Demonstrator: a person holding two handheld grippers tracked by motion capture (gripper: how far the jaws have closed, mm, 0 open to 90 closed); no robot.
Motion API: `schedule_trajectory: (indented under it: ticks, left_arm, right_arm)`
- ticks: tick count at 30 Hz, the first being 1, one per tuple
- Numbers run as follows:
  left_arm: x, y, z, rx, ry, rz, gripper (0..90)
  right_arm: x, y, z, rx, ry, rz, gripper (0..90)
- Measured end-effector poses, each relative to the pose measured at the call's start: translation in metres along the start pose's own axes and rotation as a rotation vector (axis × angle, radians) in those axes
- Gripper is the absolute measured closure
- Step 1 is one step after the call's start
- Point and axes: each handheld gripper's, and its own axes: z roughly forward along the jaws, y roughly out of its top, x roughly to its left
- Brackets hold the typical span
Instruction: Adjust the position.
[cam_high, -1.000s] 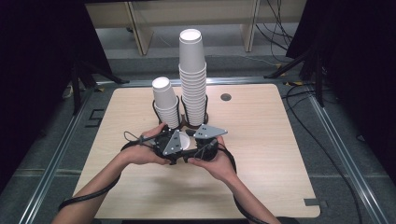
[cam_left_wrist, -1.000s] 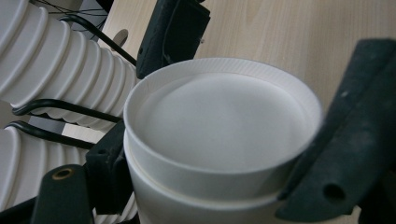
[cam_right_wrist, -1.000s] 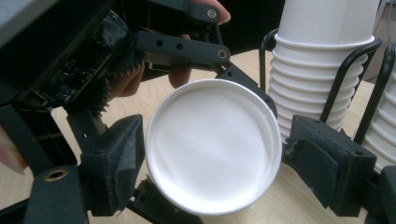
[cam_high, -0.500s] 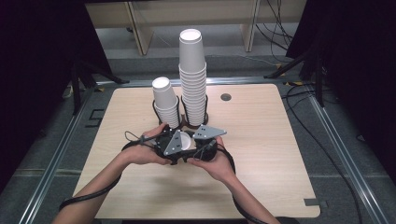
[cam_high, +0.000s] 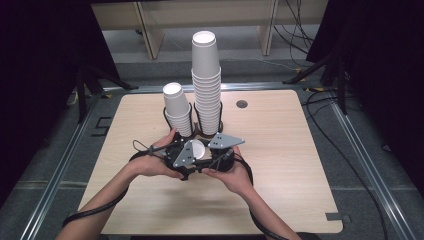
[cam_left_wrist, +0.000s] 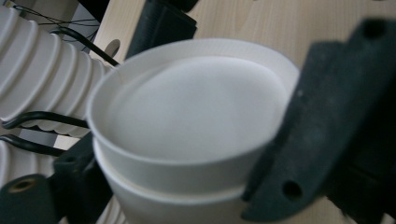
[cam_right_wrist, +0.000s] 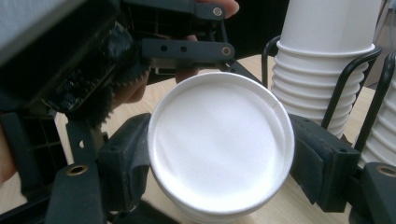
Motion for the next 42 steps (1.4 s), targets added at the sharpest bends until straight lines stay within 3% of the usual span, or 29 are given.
schedule_trajectory:
  ticks: [6, 7, 11, 12, 13, 14, 18, 19, 20, 22, 24, 28, 29, 31, 42]
  left_arm:
    - [0.000, -0.005, -0.001, -0.036, -0.002, -0.031, 4.6]
    - [0.001, -0.006, -0.001, -0.032, -0.001, -0.035, 4.5]
    - [0.002, -0.011, -0.001, -0.023, 0.001, -0.043, 3.9]
    - [0.002, -0.012, -0.001, -0.026, 0.008, -0.050, 3.4]
    - [0.003, -0.013, -0.001, -0.022, 0.005, -0.053, 3.2]
    - [0.004, -0.015, 0.000, -0.023, 0.007, -0.057, 3.2]
    - [0.005, -0.021, 0.002, -0.020, 0.015, -0.072, 3.1]
    - [0.005, -0.022, 0.002, -0.018, 0.010, -0.074, 3.1]
    - [0.005, -0.023, 0.003, -0.016, 0.013, -0.076, 3.1]
    - [0.006, -0.026, 0.005, -0.019, 0.016, -0.084, 3.0]
    - [0.007, -0.029, 0.007, -0.018, 0.008, -0.096, 3.1]
    - [0.007, -0.032, 0.009, -0.035, -0.007, -0.114, 3.7]
    - [0.007, -0.032, 0.009, -0.037, -0.010, -0.115, 4.2]
    - [0.007, -0.032, 0.010, -0.041, -0.016, -0.113, 5.1]
    - [0.008, -0.031, 0.007, -0.053, -0.015, -0.099, 9.5]
  right_arm:
    - [-0.002, 0.002, -0.003, -0.010, 0.015, 0.026, 27.7]
    - [-0.001, 0.002, -0.003, -0.010, 0.028, 0.043, 27.7]
    - [-0.003, 0.004, -0.007, -0.025, 0.013, 0.027, 27.8]
    - [-0.003, 0.004, -0.008, -0.014, 0.021, 0.053, 27.8]
    - [-0.004, 0.005, -0.010, -0.018, 0.007, 0.026, 27.8]
    - [-0.003, 0.006, -0.010, -0.021, 0.028, 0.052, 27.8]
    - [-0.005, 0.009, -0.015, -0.024, 0.000, 0.017, 27.8]
    - [-0.005, 0.008, -0.015, -0.029, 0.029, 0.049, 27.8]
    - [-0.006, 0.009, -0.016, -0.035, 0.011, 0.027, 27.8]
    - [-0.006, 0.009, -0.018, -0.034, 0.032, 0.053, 27.9]
    - [-0.007, 0.009, -0.021, -0.027, 0.011, 0.040, 27.9]
    - [-0.008, 0.007, -0.021, -0.031, 0.013, 0.043, 27.9]
    - [-0.007, 0.006, -0.021, -0.028, 0.018, 0.070, 27.9]
    - [-0.008, 0.006, -0.020, -0.039, 0.023, 0.048, 27.9]
    - [-0.009, 0.007, -0.022, -0.045, 0.023, 0.056, 27.9]
